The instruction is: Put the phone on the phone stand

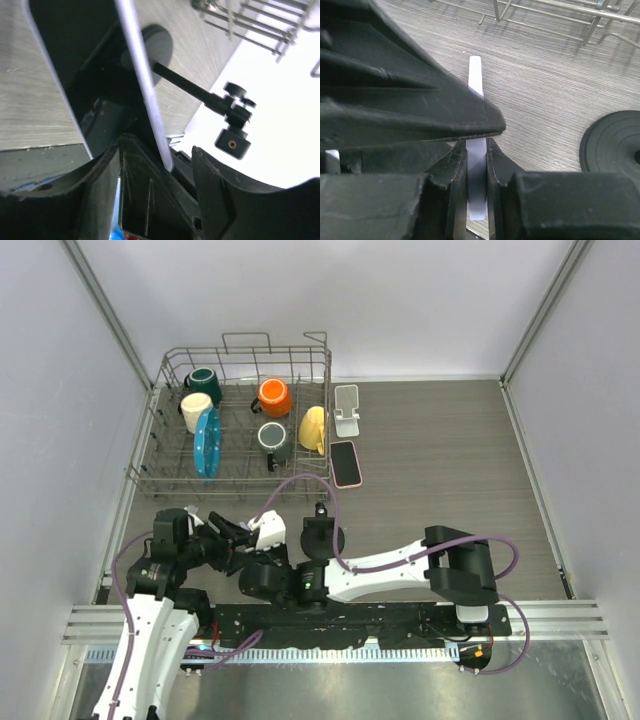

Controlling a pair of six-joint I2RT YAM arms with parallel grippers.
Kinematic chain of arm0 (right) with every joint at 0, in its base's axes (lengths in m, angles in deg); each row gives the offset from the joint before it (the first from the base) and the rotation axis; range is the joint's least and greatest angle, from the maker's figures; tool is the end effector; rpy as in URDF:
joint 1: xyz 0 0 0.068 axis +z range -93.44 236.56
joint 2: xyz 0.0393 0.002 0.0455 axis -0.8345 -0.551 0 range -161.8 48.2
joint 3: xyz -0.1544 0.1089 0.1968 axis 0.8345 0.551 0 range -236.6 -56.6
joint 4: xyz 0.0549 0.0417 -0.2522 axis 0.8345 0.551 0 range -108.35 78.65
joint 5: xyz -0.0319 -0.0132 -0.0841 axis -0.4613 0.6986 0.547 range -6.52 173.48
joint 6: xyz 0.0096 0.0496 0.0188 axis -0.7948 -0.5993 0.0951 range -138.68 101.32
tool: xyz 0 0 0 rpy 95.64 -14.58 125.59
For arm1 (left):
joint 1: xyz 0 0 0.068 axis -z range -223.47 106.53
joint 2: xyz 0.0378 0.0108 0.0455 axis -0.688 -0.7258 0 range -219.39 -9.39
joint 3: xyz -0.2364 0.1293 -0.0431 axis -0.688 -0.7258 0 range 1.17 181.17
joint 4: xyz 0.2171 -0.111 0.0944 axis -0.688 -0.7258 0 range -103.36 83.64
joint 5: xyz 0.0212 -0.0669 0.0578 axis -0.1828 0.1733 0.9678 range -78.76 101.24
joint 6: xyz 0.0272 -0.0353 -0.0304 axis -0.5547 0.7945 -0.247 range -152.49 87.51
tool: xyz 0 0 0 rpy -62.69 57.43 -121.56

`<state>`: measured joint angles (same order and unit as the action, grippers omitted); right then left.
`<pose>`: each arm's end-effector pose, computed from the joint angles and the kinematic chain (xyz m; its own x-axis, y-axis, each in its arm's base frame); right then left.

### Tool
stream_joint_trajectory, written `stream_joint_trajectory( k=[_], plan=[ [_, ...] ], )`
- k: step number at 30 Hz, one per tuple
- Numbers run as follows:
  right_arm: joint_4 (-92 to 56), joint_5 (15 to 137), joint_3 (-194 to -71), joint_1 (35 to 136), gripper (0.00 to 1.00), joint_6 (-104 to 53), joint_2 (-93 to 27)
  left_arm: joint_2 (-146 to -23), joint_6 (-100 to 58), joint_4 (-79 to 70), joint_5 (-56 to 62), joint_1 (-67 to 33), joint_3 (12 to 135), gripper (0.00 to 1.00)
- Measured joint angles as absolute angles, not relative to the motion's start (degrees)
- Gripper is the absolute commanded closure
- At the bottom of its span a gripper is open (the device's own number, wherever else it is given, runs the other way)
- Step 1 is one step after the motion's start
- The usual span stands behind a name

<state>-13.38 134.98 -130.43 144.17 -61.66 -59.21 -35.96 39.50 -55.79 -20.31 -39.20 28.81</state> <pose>0.0450 0.4100 0.2200 -0.4255 -0.0211 -0.9047 -0.4186 0.8909 0.1761 0.0953 -0.0259 0.2181 -0.6206 -0.7663 0.1663 -0.5818 0.3077 -0.7529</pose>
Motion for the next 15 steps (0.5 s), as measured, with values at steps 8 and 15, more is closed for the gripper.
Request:
stream_joint_trajectory(
  k=[8, 15],
  plan=[
    [-22.76, 129.43, -120.96, 144.22, 1.0, -48.7, -49.58, -37.42, 29.57, -54.52, -21.97, -38.71, 41.05, 0.26],
    [-25.07, 116.43, -111.28, 144.33, 0.99, -38.78, -34.03, -37.66, 14.87, -54.57, -14.8, -38.71, 61.55, 0.24]
  ],
)
